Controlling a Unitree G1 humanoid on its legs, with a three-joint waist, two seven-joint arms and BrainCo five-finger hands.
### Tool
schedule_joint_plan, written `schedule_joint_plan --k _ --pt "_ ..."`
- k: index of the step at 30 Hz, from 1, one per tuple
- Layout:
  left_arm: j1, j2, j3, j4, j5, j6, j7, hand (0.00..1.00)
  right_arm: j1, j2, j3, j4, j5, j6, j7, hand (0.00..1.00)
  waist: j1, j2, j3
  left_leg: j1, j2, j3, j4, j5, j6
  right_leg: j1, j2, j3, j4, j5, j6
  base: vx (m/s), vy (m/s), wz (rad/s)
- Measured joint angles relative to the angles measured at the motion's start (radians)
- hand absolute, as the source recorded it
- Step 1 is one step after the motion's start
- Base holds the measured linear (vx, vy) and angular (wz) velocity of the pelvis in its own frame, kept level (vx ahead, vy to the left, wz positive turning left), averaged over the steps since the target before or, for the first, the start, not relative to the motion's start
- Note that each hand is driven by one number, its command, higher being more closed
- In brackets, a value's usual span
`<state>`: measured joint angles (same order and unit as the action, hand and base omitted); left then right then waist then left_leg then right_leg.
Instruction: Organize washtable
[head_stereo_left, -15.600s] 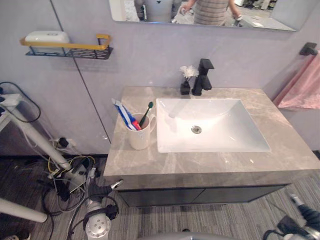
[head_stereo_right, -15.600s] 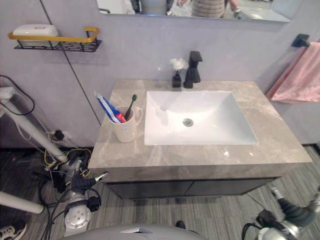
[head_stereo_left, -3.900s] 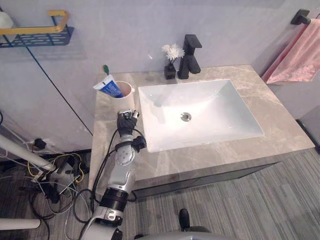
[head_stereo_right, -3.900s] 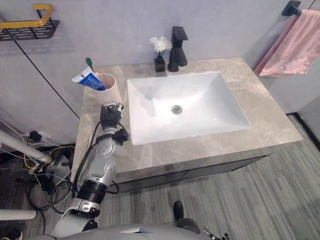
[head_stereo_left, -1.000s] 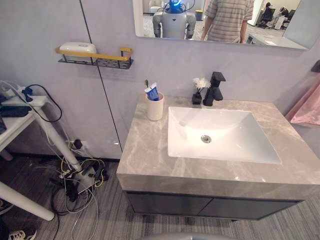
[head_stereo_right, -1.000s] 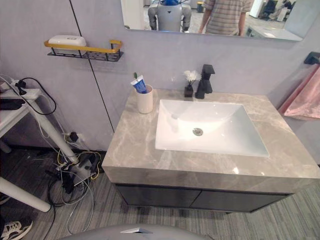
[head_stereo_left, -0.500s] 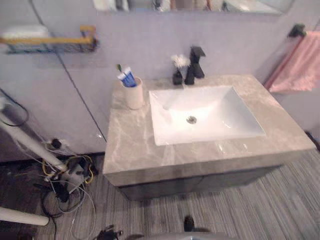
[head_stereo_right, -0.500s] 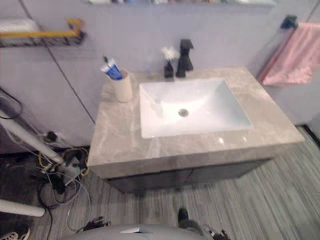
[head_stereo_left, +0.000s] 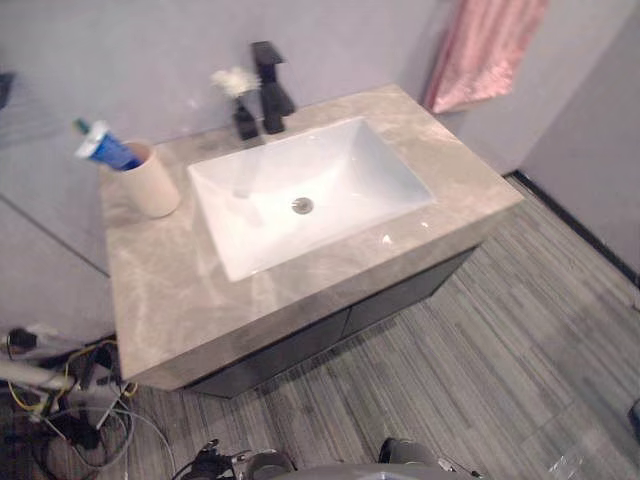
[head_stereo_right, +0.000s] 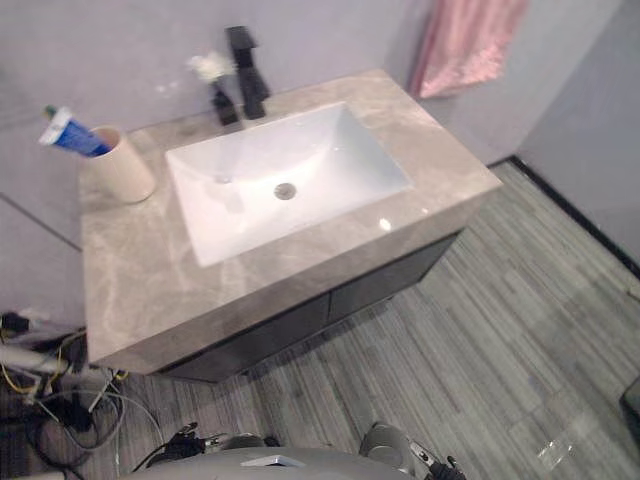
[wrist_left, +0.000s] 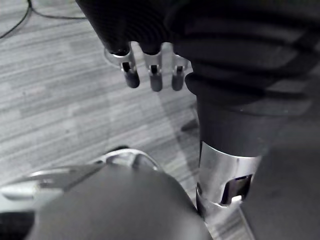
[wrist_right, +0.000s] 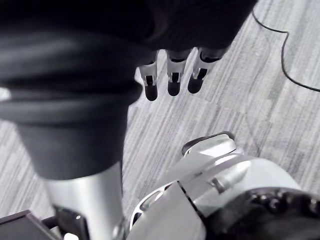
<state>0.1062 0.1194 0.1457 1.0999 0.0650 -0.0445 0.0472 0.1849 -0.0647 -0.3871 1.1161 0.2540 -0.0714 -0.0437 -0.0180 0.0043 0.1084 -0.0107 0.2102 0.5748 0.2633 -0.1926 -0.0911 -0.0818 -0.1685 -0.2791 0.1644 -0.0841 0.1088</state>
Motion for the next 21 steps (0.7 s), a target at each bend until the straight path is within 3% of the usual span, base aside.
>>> schedule_joint_plan --k 3,7,8,9,10,12,13,15,16,18,21 --pt "-0.021 0.007 -0.026 0.021 -0.001 0.002 0.002 0.00 0.012 -0.003 -0.016 0.055 -0.001 0.016 0.005 0.00 -0.005 0.008 -0.001 0.030 0.074 -0.027 0.020 0.033 -0.037 0.069 0.081 -0.006 -0.053 0.012 -0.033 -0.05 -0.223 -0.05" --pt "-0.024 0.017 -0.025 0.010 -0.001 0.001 0.004 0.00 0.014 0.005 -0.058 0.068 -0.034 0.014 0.011 0.00 -0.005 0.007 0.008 0.005 0.205 -0.046 0.215 0.039 -0.038 0.103 0.164 0.022 -0.047 -0.015 -0.091 -0.12 -0.211 -0.28" --pt "-0.017 0.016 -0.017 -0.001 0.000 0.001 0.005 0.00 0.017 0.005 -0.068 0.067 -0.041 0.011 0.012 0.00 -0.004 0.002 0.011 -0.018 0.244 -0.061 0.311 0.059 0.003 0.100 0.184 0.055 -0.027 -0.029 -0.101 -0.19 -0.237 -0.95" --pt "-0.018 0.018 -0.014 -0.003 0.001 0.001 0.005 0.00 0.024 0.008 -0.092 0.068 -0.042 0.012 0.012 0.00 -0.001 -0.001 0.019 -0.044 0.245 -0.116 0.379 0.079 0.053 0.097 0.189 0.103 -0.006 -0.036 -0.111 -0.14 -0.181 -1.02" --pt "-0.018 0.013 -0.014 -0.004 0.002 0.002 0.007 0.00 0.027 0.003 -0.097 0.068 -0.042 0.012 0.012 0.00 -0.001 -0.006 0.016 -0.049 0.223 -0.157 0.394 0.068 0.048 0.095 0.190 0.129 0.000 -0.042 -0.120 -0.10 -0.102 -1.27" --pt "-0.016 -0.011 -0.015 -0.004 0.028 0.002 0.009 0.00 0.026 -0.010 -0.130 0.071 -0.043 0.013 0.012 0.00 -0.001 0.015 0.029 -0.056 0.051 -0.293 0.355 -0.019 0.002 0.074 0.198 0.254 0.004 -0.042 -0.130 -0.03 0.013 -1.46" --pt "-0.015 -0.015 -0.016 -0.004 0.034 0.002 0.010 0.00 0.026 -0.010 -0.139 0.072 -0.043 0.014 0.011 0.00 -0.001 0.019 0.030 -0.055 0.006 -0.320 0.323 -0.030 -0.002 0.065 0.201 0.283 0.004 -0.040 -0.133 0.00 0.054 -1.59" --pt "-0.012 -0.039 0.011 -0.004 0.051 0.001 0.010 0.00 0.026 -0.005 -0.171 0.071 -0.052 0.019 0.014 0.00 0.004 0.041 0.039 -0.056 -0.168 -0.526 0.157 -0.049 0.010 0.039 0.250 0.412 0.001 -0.029 -0.150 0.05 0.099 -1.80" --pt "-0.010 -0.047 0.035 -0.003 0.056 0.001 0.007 0.00 0.022 -0.001 -0.177 0.069 -0.055 0.019 0.016 0.00 0.009 0.047 0.041 -0.061 -0.213 -0.641 0.117 -0.065 0.035 0.029 0.274 0.468 0.002 -0.022 -0.160 0.04 0.124 -1.81" --pt "-0.007 -0.063 0.106 -0.006 0.059 0.002 0.001 0.00 0.016 0.003 -0.146 0.058 -0.084 0.018 0.023 0.00 0.029 0.047 0.037 -0.049 -0.258 -0.768 0.098 -0.095 0.090 -0.009 0.310 0.574 0.039 -0.019 -0.161 0.04 0.113 -1.80" --pt "0.011 -0.068 0.158 -0.015 0.055 -0.001 -0.004 0.00 0.026 -0.010 -0.002 0.017 -0.090 0.020 0.024 0.00 0.039 0.033 0.039 -0.010 -0.220 -0.589 0.085 -0.116 0.124 -0.044 0.334 0.620 0.156 -0.025 -0.153 0.14 0.128 -1.61"
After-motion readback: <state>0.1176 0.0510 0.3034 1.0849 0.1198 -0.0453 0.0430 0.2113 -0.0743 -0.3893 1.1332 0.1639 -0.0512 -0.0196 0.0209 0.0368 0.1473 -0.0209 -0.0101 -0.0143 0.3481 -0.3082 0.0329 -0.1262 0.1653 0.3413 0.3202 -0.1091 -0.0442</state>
